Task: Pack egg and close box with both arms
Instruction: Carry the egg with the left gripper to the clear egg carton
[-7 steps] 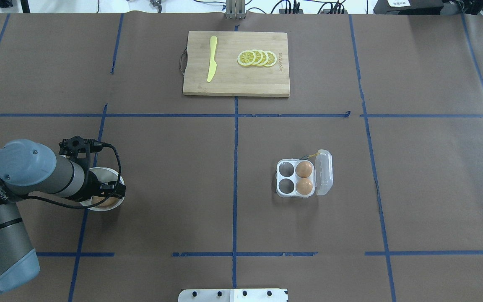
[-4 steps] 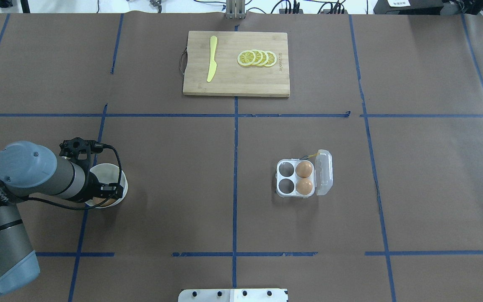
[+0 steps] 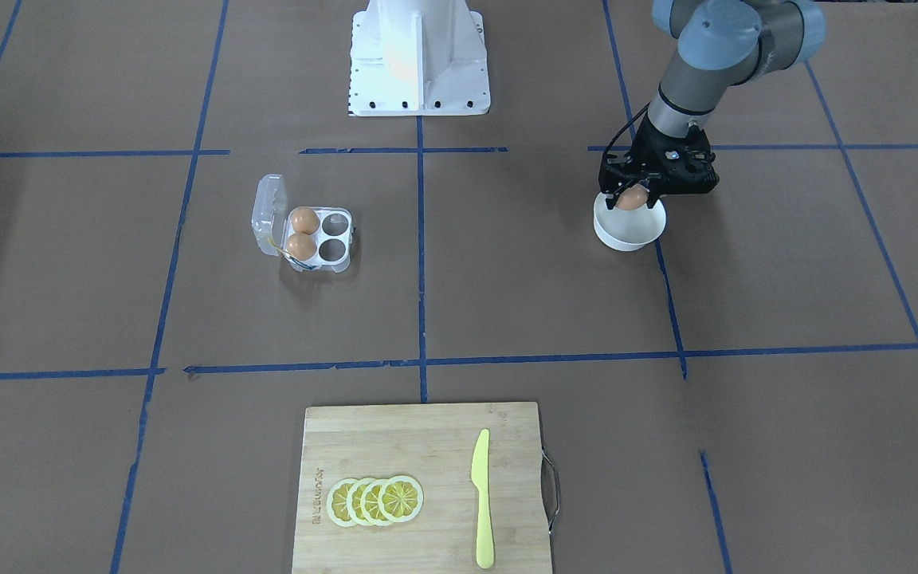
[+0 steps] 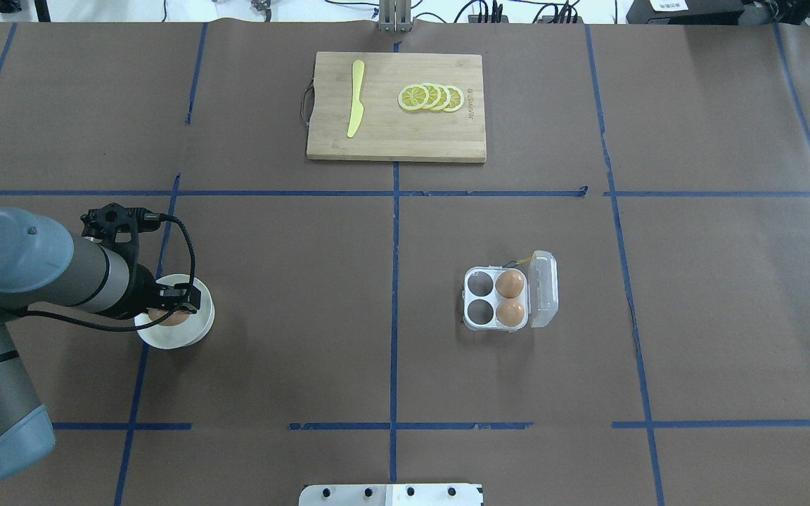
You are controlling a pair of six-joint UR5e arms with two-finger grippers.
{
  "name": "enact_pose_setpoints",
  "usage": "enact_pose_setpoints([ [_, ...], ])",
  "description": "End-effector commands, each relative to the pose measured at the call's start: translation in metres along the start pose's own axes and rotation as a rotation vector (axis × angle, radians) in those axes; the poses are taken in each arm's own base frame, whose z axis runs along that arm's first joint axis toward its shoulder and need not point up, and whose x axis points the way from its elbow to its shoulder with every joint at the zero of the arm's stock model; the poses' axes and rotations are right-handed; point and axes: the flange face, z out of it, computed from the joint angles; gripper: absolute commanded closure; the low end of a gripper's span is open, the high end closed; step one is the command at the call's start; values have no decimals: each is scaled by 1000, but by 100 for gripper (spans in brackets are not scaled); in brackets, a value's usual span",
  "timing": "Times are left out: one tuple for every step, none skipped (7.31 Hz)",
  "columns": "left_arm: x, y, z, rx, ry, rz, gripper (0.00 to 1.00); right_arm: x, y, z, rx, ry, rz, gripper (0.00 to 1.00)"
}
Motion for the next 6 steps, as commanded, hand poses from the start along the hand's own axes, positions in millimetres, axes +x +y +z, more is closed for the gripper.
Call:
enact_pose_setpoints([
  [70,-21,-45,47,122,-34,100,0,0,0,0,0,0,0],
  [121,-32,-64,61,209,-114,100,-1,0,0,0,-5,0,0],
  [167,-38,-74,65,325,-169,100,-1,0,0,0,-8,0,0],
  [202,-23,-34,7,431,-234,100,0,0,0,-1,-9,1,0],
  [257,-11,-8,-45,532,-260,100,-1,0,0,-1,-11,0,0],
  [302,-8,-2,-69,548,-264,100,-1,1,0,-1,-12,0,0],
])
